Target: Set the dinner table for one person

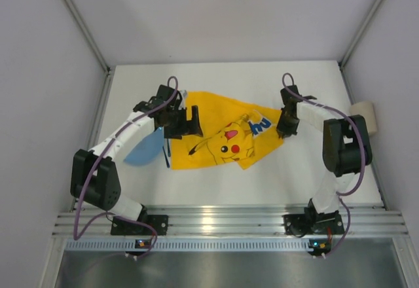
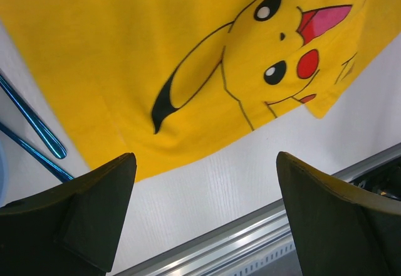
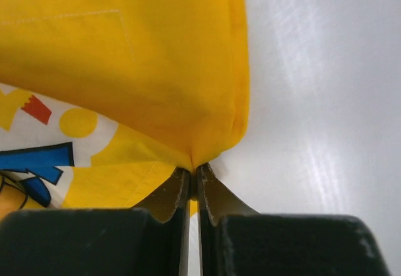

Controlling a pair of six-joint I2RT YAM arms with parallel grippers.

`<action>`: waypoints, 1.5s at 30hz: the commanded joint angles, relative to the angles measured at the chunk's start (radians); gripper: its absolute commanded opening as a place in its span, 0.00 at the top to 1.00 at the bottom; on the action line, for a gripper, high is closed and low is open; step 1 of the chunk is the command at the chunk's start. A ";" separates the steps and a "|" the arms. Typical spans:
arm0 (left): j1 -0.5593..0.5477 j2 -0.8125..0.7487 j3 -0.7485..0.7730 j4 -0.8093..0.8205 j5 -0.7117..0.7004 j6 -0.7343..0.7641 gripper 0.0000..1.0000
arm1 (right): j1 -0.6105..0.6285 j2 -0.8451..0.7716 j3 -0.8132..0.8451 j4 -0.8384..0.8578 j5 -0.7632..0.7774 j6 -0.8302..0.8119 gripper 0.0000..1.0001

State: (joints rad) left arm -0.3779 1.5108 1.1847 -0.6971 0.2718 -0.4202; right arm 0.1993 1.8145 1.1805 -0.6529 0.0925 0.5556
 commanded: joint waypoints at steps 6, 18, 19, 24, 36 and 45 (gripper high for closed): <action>-0.003 0.041 0.033 0.004 0.006 -0.015 0.01 | -0.146 -0.017 0.347 -0.163 0.164 -0.227 0.92; -0.090 0.169 0.093 0.085 0.044 -0.063 0.01 | -0.159 -0.102 0.151 -0.202 0.007 -0.158 0.00; -0.101 0.181 0.096 0.094 0.049 -0.069 0.01 | -0.161 -0.119 0.112 -0.188 -0.013 -0.146 0.00; -0.147 0.271 0.098 0.122 0.075 -0.081 0.02 | -0.161 -0.168 -0.100 -0.084 -0.145 -0.092 0.00; -0.151 0.342 0.053 0.153 0.038 -0.066 0.01 | -0.159 -0.080 -0.179 0.098 -0.211 -0.049 0.03; -0.151 0.413 0.059 0.169 0.124 -0.072 0.86 | -0.155 -0.049 -0.165 0.127 -0.214 -0.040 0.38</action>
State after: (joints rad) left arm -0.5308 1.9095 1.2396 -0.5526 0.3637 -0.4965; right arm 0.0406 1.7050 1.0367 -0.6983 -0.0738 0.4973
